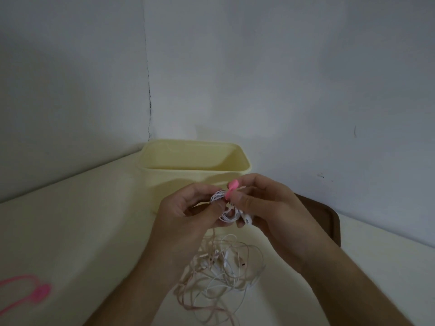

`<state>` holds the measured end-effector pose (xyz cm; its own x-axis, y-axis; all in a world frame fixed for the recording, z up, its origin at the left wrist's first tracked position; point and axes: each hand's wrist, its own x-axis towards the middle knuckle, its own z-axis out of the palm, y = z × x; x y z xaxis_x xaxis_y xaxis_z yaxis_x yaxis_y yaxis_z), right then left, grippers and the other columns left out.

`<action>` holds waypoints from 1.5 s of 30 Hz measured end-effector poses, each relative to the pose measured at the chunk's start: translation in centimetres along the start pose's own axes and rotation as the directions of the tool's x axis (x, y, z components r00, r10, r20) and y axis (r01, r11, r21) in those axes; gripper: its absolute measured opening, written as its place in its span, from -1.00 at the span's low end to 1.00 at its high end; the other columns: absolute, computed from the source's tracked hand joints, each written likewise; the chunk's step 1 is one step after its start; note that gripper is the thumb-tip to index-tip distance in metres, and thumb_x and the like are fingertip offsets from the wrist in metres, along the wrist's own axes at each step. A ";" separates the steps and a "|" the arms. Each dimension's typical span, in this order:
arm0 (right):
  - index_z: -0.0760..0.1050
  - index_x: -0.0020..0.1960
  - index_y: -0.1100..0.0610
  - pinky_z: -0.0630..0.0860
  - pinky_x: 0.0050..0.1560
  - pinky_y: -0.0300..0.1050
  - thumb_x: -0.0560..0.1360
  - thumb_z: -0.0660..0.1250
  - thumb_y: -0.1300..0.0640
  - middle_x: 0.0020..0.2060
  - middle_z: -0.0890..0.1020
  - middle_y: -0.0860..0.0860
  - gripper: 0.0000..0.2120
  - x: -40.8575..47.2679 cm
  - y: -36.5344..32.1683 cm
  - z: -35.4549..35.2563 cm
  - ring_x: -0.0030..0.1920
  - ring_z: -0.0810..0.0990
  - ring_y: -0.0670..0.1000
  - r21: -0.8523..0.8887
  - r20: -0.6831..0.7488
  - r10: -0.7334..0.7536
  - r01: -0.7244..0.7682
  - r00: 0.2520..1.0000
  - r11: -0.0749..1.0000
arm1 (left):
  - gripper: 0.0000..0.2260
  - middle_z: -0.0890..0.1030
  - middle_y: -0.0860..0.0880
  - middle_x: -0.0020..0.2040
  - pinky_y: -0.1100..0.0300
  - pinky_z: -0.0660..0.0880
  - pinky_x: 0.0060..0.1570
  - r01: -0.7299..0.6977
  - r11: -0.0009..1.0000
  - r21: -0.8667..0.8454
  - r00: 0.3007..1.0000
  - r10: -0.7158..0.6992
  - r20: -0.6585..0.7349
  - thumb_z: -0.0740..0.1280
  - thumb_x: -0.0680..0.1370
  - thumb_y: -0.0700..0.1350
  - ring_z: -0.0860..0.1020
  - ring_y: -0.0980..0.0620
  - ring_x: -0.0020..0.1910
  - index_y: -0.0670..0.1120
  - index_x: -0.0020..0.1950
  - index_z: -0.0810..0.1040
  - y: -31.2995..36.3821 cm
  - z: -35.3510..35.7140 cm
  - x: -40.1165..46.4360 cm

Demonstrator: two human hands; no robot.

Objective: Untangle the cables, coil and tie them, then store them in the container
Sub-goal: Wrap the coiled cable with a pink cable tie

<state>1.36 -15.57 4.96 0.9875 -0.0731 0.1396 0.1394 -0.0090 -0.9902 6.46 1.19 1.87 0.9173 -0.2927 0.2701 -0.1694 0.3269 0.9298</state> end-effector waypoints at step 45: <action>0.71 0.11 0.12 0.53 -0.24 -0.28 0.57 0.27 0.28 -0.12 0.72 0.01 -0.73 7.8 -3.9 3.3 -0.23 0.70 -0.06 -0.502 -0.368 0.040 -0.235 0.929 0.833 | -0.85 0.71 0.08 -0.32 0.20 0.50 -0.31 -0.008 0.862 0.507 0.946 0.170 -0.274 0.34 0.65 -0.07 0.61 0.18 -0.39 0.07 -0.10 0.63 -0.4 -3.2 1.4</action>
<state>8.76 -12.86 9.92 0.8956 -0.4356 0.0897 -0.1526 -0.4905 -0.8580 8.92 3.48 1.04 0.9381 0.0251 0.3453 -0.3363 -0.1709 0.9261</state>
